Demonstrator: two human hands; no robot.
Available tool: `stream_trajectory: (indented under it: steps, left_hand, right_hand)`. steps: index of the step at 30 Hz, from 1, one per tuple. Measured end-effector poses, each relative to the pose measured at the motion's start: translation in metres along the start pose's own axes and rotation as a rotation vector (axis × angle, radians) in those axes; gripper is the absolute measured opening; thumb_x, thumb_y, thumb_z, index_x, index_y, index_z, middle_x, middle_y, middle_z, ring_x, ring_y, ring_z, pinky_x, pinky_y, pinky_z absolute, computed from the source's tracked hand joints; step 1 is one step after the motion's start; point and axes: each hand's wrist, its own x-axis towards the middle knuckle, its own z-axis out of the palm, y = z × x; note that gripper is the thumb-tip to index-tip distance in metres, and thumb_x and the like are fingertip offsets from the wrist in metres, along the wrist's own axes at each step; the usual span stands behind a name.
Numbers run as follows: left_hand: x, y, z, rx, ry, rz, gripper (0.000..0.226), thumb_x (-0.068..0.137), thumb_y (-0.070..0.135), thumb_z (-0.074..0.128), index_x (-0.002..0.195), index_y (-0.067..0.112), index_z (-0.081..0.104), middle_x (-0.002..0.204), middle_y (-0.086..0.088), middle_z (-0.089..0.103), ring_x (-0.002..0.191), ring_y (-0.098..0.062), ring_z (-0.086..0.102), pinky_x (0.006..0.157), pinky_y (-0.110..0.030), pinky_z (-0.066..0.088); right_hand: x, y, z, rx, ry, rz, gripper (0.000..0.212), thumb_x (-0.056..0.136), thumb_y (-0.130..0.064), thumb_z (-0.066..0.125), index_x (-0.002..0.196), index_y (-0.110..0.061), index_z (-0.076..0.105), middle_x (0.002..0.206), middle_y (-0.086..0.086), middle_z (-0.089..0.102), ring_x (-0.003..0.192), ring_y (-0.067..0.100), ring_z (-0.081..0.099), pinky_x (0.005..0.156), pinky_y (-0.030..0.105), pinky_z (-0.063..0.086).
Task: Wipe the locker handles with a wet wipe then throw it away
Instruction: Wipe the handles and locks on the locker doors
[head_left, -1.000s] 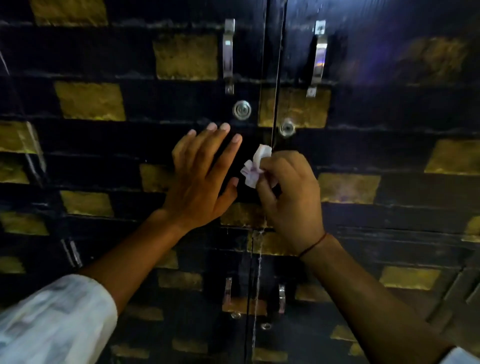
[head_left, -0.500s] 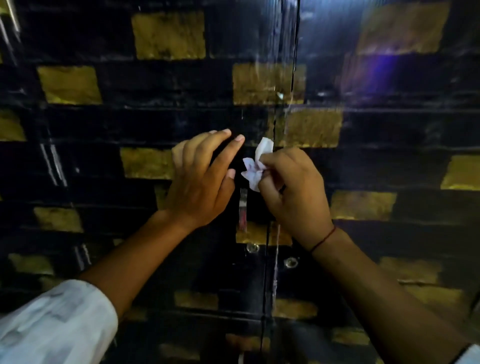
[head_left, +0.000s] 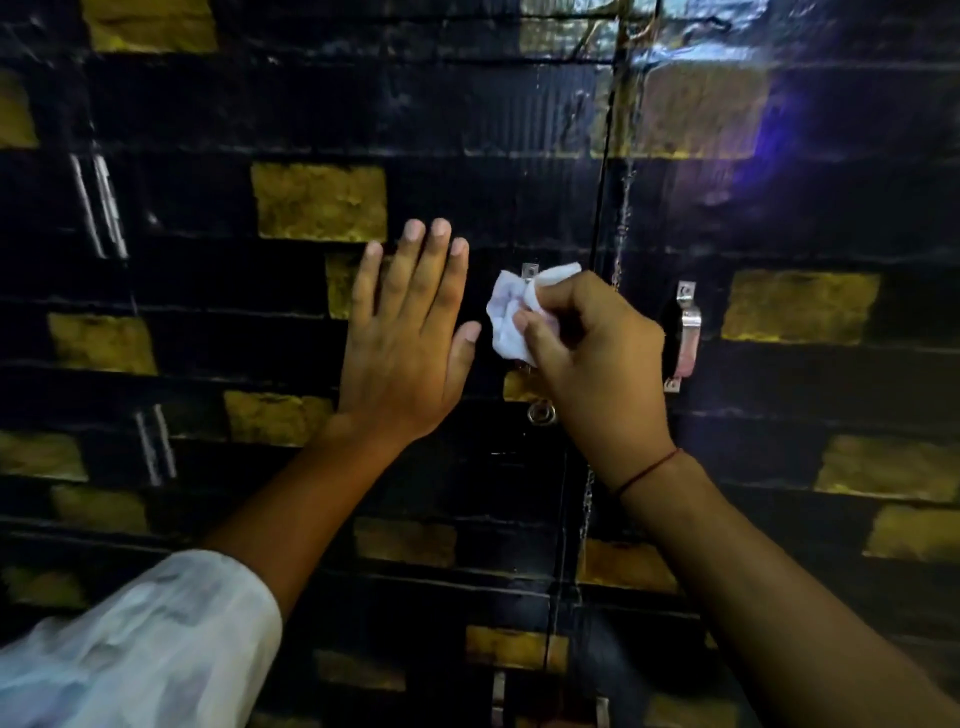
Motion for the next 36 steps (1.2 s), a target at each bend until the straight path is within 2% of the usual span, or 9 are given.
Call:
stream_trajectory:
  steps: [3, 6, 13, 17, 23, 28, 32, 33, 36]
  left_hand:
    - [-0.003, 0.0, 0.0, 0.008, 0.027, -0.012, 0.062, 0.112, 0.038, 0.026, 0.158, -0.003, 0.027, 0.165, -0.022, 0.025, 0.154, -0.038, 0.022, 0.123, -0.06, 0.02]
    - [-0.004, -0.001, 0.001, -0.001, 0.044, -0.004, 0.061, 0.112, 0.037, 0.027, 0.158, -0.003, 0.027, 0.165, -0.022, 0.025, 0.154, -0.038, 0.023, 0.124, -0.06, 0.02]
    - [-0.005, -0.003, 0.003, -0.03, 0.06, 0.003, 0.062, 0.111, 0.038, 0.028, 0.158, -0.002, 0.026, 0.166, -0.022, 0.024, 0.155, -0.038, 0.021, 0.125, -0.059, 0.016]
    - [-0.005, -0.003, 0.003, -0.006, 0.052, -0.002, 0.064, 0.11, 0.04, 0.024, 0.159, -0.001, 0.022, 0.167, -0.021, 0.022, 0.155, -0.037, 0.019, 0.126, -0.058, 0.013]
    - [-0.005, 0.0, 0.002, 0.012, 0.038, -0.001, 0.064, 0.11, 0.039, 0.024, 0.159, -0.002, 0.023, 0.167, -0.022, 0.021, 0.155, -0.039, 0.018, 0.125, -0.059, 0.014]
    - [-0.004, -0.001, 0.0, 0.003, 0.033, 0.013, 0.064, 0.11, 0.038, 0.025, 0.159, -0.003, 0.023, 0.166, -0.024, 0.021, 0.155, -0.04, 0.018, 0.125, -0.06, 0.014]
    - [-0.004, 0.0, -0.001, 0.032, 0.026, 0.001, 0.064, 0.11, 0.038, 0.026, 0.159, -0.003, 0.021, 0.167, -0.023, 0.02, 0.155, -0.04, 0.018, 0.125, -0.06, 0.013]
    - [-0.005, 0.001, -0.001, 0.035, 0.025, 0.002, 0.064, 0.11, 0.038, 0.027, 0.159, -0.003, 0.021, 0.167, -0.023, 0.02, 0.155, -0.04, 0.018, 0.125, -0.059, 0.013]
    - [-0.005, 0.001, -0.001, 0.024, 0.024, 0.002, 0.064, 0.11, 0.038, 0.025, 0.159, -0.003, 0.022, 0.167, -0.023, 0.02, 0.155, -0.04, 0.018, 0.125, -0.06, 0.014]
  right_hand:
    - [0.007, -0.007, 0.0, 0.056, 0.071, 0.057, 0.014, 0.089, -0.015, 0.071, 0.08, -0.016, 0.061, 0.073, -0.016, 0.059, 0.072, -0.002, 0.059, 0.065, 0.007, 0.042]
    - [0.003, -0.009, 0.003, 0.088, 0.072, 0.063, 0.011, 0.09, -0.014, 0.07, 0.085, -0.018, 0.062, 0.076, -0.019, 0.059, 0.074, -0.009, 0.058, 0.067, 0.004, 0.041]
    - [-0.002, -0.003, 0.001, 0.072, 0.044, -0.009, 0.009, 0.087, -0.011, 0.072, 0.089, -0.013, 0.064, 0.089, -0.014, 0.065, 0.081, -0.001, 0.062, 0.073, 0.012, 0.048]
    - [-0.019, 0.01, 0.005, -0.038, -0.006, -0.096, 0.009, 0.088, -0.012, 0.072, 0.09, -0.013, 0.063, 0.086, -0.013, 0.061, 0.078, 0.006, 0.059, 0.071, 0.019, 0.049]
    - [-0.027, 0.017, 0.012, -0.268, -0.02, -0.149, 0.016, 0.087, -0.013, 0.071, 0.084, -0.013, 0.055, 0.081, -0.011, 0.046, 0.077, 0.01, 0.044, 0.064, 0.016, 0.031]
    - [-0.028, 0.018, -0.002, -0.326, -0.097, -0.22, 0.023, 0.094, -0.031, 0.055, 0.087, -0.009, 0.055, 0.081, 0.002, 0.056, 0.075, 0.018, 0.048, 0.062, 0.03, 0.037]
    - [-0.016, 0.021, -0.019, -0.279, 0.084, -0.153, 0.006, 0.088, -0.011, 0.067, 0.093, -0.007, 0.066, 0.085, 0.004, 0.063, 0.081, 0.014, 0.053, 0.069, 0.01, 0.029]
    - [-0.009, 0.02, -0.017, -0.27, 0.108, -0.158, 0.011, 0.089, -0.009, 0.066, 0.099, -0.006, 0.068, 0.091, 0.006, 0.066, 0.086, 0.011, 0.054, 0.073, 0.008, 0.029]
    - [-0.003, 0.014, 0.0, -0.242, 0.038, -0.2, 0.024, 0.095, -0.009, 0.059, 0.117, -0.002, 0.066, 0.104, 0.013, 0.063, 0.099, 0.019, 0.055, 0.086, 0.016, 0.039]
